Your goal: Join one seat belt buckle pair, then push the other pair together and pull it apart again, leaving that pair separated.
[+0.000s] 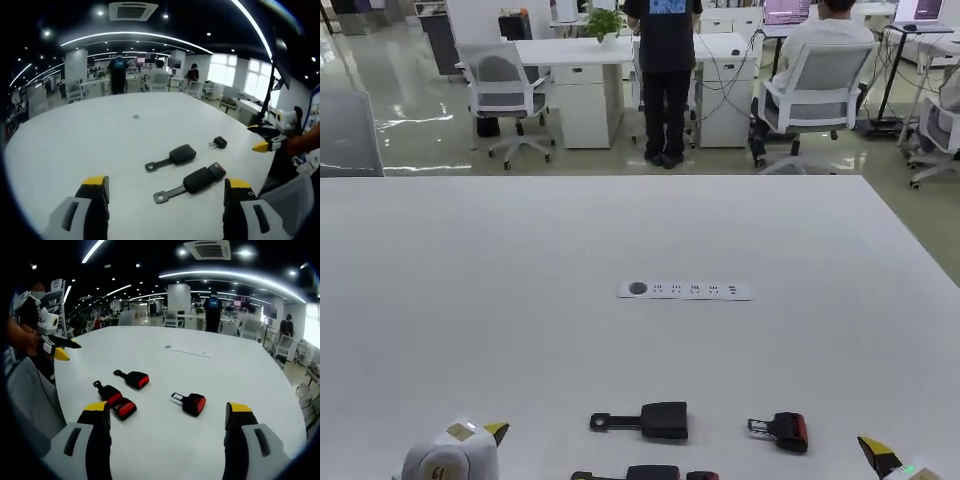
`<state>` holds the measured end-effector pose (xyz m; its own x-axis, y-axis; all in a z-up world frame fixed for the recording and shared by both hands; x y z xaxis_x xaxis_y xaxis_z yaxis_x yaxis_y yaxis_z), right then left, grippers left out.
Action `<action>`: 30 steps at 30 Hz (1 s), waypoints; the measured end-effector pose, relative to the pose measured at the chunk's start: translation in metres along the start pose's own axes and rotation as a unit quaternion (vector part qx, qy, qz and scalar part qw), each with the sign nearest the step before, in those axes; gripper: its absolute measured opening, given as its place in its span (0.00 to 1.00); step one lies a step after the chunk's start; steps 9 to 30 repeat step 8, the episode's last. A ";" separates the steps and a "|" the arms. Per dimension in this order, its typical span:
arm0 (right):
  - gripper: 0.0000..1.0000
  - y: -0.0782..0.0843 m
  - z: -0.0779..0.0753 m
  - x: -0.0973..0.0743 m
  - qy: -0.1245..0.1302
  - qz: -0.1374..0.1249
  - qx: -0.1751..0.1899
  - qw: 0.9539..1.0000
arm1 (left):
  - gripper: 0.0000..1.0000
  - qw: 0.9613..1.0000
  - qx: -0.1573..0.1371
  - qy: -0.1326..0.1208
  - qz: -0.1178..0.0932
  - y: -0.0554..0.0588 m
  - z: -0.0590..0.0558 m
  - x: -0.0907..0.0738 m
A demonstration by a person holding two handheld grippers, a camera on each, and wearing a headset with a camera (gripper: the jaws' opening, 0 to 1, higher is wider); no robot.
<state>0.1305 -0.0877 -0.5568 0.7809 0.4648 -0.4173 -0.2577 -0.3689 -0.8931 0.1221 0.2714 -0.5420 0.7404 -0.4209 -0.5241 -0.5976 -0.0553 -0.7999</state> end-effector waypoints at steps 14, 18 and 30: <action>0.95 0.009 -0.001 -0.013 0.009 0.005 0.002 1.000 | 0.97 1.000 0.006 0.001 0.001 0.003 -0.007 -0.008; 0.95 0.009 -0.001 -0.013 0.009 0.005 0.002 1.000 | 0.97 1.000 0.006 0.001 0.001 0.003 -0.007 -0.008; 0.95 0.009 -0.001 -0.013 0.009 0.005 0.002 1.000 | 0.97 1.000 0.006 0.001 0.001 0.003 -0.007 -0.008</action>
Point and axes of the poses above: the centre of the closed fingertips' face, and the gripper's own axes: x roughly forward along the fingers, z roughly to its left, y roughly out of its underside, the point moved 5 cm from there along -x, roughly backward along the fingers, and after that the axes turned 12 degrees about -x, right-handed, at the moved point
